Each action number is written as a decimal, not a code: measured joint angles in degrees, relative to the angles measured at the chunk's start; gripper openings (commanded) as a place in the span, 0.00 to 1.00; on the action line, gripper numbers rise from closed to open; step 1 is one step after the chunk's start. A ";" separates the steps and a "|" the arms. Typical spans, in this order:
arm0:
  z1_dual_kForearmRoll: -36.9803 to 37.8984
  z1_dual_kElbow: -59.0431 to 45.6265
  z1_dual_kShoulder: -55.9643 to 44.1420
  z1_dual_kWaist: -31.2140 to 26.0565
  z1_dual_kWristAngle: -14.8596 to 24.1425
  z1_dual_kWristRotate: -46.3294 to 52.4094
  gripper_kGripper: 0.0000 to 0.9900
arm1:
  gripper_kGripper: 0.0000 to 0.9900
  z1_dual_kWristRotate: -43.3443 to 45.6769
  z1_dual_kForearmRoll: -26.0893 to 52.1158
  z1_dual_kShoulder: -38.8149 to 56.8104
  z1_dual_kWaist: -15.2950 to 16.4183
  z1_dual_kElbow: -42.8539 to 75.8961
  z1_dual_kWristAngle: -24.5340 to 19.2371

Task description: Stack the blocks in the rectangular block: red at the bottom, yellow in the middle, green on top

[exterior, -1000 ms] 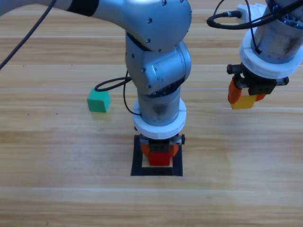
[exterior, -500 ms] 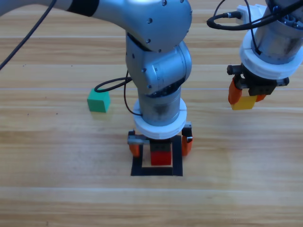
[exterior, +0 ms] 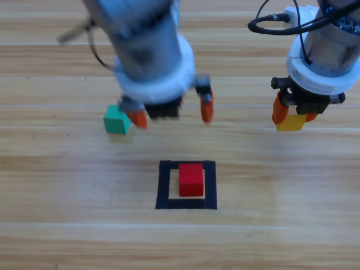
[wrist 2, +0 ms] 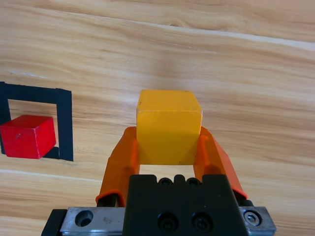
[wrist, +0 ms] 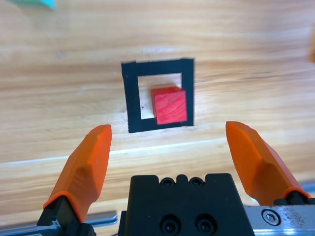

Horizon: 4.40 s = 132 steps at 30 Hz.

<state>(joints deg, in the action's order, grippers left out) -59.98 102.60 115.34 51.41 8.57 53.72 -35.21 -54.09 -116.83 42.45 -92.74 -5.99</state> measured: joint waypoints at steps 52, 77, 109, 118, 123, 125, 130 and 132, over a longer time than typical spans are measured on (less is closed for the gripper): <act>-14.51 13.81 11.74 -25.13 -7.60 -31.70 1.00 | 0.00 -14.02 -30.76 -29.21 14.74 -50.27 5.97; -14.51 13.82 11.89 -23.41 -7.60 -31.33 1.00 | 0.00 -14.02 -31.02 -29.72 15.26 -50.26 5.50; -14.50 15.01 14.33 -23.22 -7.60 -31.20 1.00 | 0.99 -6.60 -31.02 -14.05 16.29 -46.65 -7.22; -12.63 15.01 19.06 -21.96 -6.14 -28.66 0.99 | 0.99 15.94 19.52 24.01 9.58 13.27 7.55; -12.23 17.56 20.82 -21.93 -5.81 -28.42 0.98 | 0.99 43.51 33.40 38.21 4.17 39.29 14.98; -12.07 18.68 21.55 -21.98 -5.81 -28.43 0.98 | 0.99 44.50 32.04 40.05 3.39 38.27 16.85; -10.89 19.17 21.86 -22.42 -5.81 -28.44 0.97 | 0.99 47.98 29.16 40.60 2.88 37.26 22.28; -10.64 19.17 21.86 -22.76 -5.81 -28.46 0.97 | 0.99 48.63 28.77 40.24 2.86 37.22 23.16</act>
<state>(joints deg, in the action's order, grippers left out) -70.63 121.77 137.20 28.65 2.77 25.26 13.42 -25.32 -76.59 45.31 -55.52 17.18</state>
